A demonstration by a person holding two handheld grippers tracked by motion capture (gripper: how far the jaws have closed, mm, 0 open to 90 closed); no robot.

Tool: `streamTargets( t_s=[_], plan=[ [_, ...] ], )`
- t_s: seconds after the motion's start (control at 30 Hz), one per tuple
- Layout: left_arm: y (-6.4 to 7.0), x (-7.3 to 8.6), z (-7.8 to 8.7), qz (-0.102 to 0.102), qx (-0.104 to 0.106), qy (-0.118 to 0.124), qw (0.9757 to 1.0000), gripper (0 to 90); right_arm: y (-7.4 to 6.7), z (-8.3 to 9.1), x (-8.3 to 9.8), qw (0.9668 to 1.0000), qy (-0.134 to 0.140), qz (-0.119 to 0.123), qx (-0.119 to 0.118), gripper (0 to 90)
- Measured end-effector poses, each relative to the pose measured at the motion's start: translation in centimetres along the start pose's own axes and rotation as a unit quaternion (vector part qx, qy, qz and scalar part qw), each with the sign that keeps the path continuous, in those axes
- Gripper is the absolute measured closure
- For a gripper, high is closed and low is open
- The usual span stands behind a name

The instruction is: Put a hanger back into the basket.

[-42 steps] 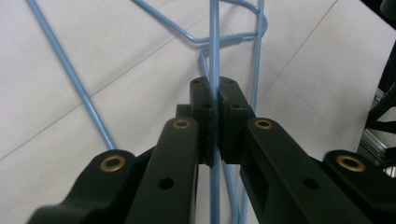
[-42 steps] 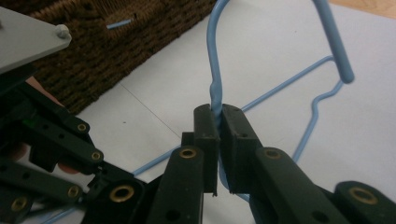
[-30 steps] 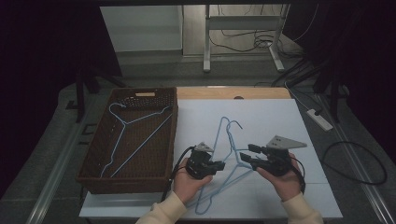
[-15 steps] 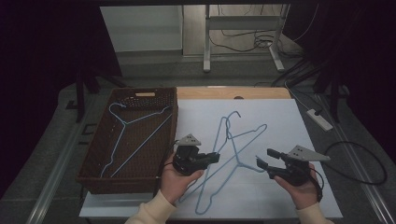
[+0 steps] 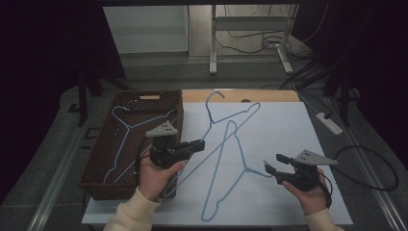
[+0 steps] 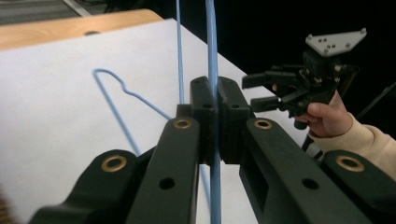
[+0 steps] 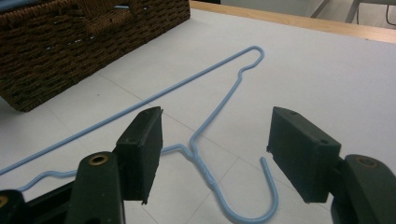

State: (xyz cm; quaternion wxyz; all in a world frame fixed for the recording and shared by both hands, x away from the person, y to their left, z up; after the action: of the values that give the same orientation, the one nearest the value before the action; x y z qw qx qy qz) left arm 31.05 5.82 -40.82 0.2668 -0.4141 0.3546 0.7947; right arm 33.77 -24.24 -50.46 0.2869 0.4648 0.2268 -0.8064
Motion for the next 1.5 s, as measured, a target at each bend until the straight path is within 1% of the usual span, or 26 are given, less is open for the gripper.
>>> streamTargets(
  t_s=[0.1, 0.13, 0.17, 0.23, 0.3, 0.37, 0.4, 0.43, 0.6, 0.67, 0.7, 0.77, 0.83, 0.9, 0.97, 1.03, 1.13, 1.2, 1.3, 1.37, 1.43, 1.5],
  plan=[
    [-1.2, -0.4, 1.6, 0.001, -0.011, 0.007, 0.9999, 86.7, 0.0, 0.0, 0.0, 1.0, -0.001, 0.0, 0.0, 36.1],
    [-1.5, -0.4, 2.0, 0.0, -0.014, 0.008, 0.9999, 86.7, 0.1, 0.0, 0.1, 1.0, -0.002, -0.001, 0.001, 36.1],
    [-1.5, -0.4, 2.0, 0.0, -0.014, 0.008, 0.9999, 86.7, 0.1, 0.0, 0.1, 1.0, -0.003, -0.001, 0.0, 36.1],
    [-2.6, -0.5, 3.4, 0.001, -0.024, 0.014, 0.9996, 86.7, 0.1, -0.1, 0.1, 1.0, -0.004, -0.001, 0.002, 36.1],
    [-3.4, -0.4, 4.5, 0.002, -0.033, 0.019, 0.9993, 86.7, 0.1, -0.2, 0.2, 1.0, -0.007, 0.002, 0.004, 36.1],
    [-4.6, -0.3, 5.8, 0.008, -0.045, 0.025, 0.9987, 86.7, 0.1, -0.2, 0.3, 0.9999, -0.009, 0.004, 0.006, 36.1],
    [-4.6, -0.3, 5.8, 0.008, -0.045, 0.025, 0.9987, 86.7, 0.1, -0.2, 0.3, 0.9999, -0.009, 0.004, 0.006, 36.2],
    [-5.5, -0.2, 6.8, 0.014, -0.052, 0.03, 0.9981, 86.7, 0.2, -0.2, 0.3, 0.9999, -0.009, 0.003, 0.006, 36.2],
    [-8.5, 0.5, 9.6, 0.019, -0.082, 0.033, 0.9959, 86.7, 0.2, -0.2, 0.4, 0.9999, -0.012, 0.003, 0.007, 36.2],
    [-9.3, 0.8, 10.5, 0.017, -0.091, 0.031, 0.9953, 86.7, 0.2, -0.3, 0.4, 0.9998, -0.015, 0.005, 0.008, 36.2],
    [-9.3, 0.8, 10.5, 0.017, -0.091, 0.031, 0.9953, 86.7, 0.2, -0.3, 0.4, 0.9998, -0.015, 0.005, 0.008, 36.2],
    [-10.7, 1.2, 11.8, 0.017, -0.107, 0.029, 0.9937, 86.7, 0.2, -0.3, 0.4, 0.9998, -0.016, 0.005, 0.008, 36.2],
    [-11.3, 1.3, 12.5, 0.02, -0.114, 0.028, 0.9928, 86.7, 0.2, -0.4, 0.5, 0.9998, -0.018, 0.007, 0.01, 36.2],
    [-12.3, 1.6, 13.4, 0.025, -0.127, 0.026, 0.9912, 86.7, 0.2, -0.4, 0.5, 0.9997, -0.019, 0.008, 0.01, 36.3],
    [-13.1, 2.0, 13.8, 0.028, -0.133, 0.025, 0.9904, 86.8, 0.3, -0.5, 0.6, 0.9997, -0.02, 0.009, 0.011, 36.3],
    [-13.7, 2.3, 13.9, 0.03, -0.14, 0.019, 0.9895, 86.7, 0.3, -0.5, 0.6, 0.9997, -0.022, 0.009, 0.01, 36.2],
    [-14.6, 3.0, 13.6, 0.028, -0.152, 0.002, 0.988, 86.7, 0.3, -0.6, 0.7, 0.9996, -0.025, 0.011, 0.011, 36.3],
    [-14.9, 3.2, 13.5, 0.032, -0.152, -0.002, 0.9878, 86.7, 0.3, -0.7, 0.8, 0.9995, -0.027, 0.012, 0.012, 36.2],
    [-15.2, 3.1, 13.4, 0.033, -0.156, -0.002, 0.9872, 86.7, 0.3, -0.7, 0.8, 0.9995, -0.028, 0.012, 0.013, 36.2],
    [-15.6, 3.2, 13.2, 0.029, -0.161, -0.012, 0.9864, 86.7, 0.3, -0.7, 0.8, 0.9995, -0.028, 0.013, 0.013, 36.2],
    [-15.9, 3.2, 13.0, 0.027, -0.166, -0.018, 0.9856, 86.7, 0.3, -0.7, 0.8, 0.9995, -0.027, 0.013, 0.013, 36.2],
    [-16.2, 3.3, 12.7, 0.023, -0.165, -0.023, 0.9858, 86.7, 0.4, -0.7, 0.8, 0.9994, -0.027, 0.013, 0.013, 36.2]
  ],
)
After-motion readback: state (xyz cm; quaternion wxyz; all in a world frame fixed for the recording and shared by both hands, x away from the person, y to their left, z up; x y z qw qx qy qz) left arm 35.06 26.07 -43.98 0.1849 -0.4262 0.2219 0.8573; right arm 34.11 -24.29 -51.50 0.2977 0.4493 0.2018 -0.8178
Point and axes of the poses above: each handheld gripper's, and its own axes: z roughly backward along the jaws, x roughly out of its underside, y roughly to its right, the point moved 8 cm from there along -z, roughly forward along the jaws, and after that the axes turned 1 degree about -z, right-handed, at the moved point
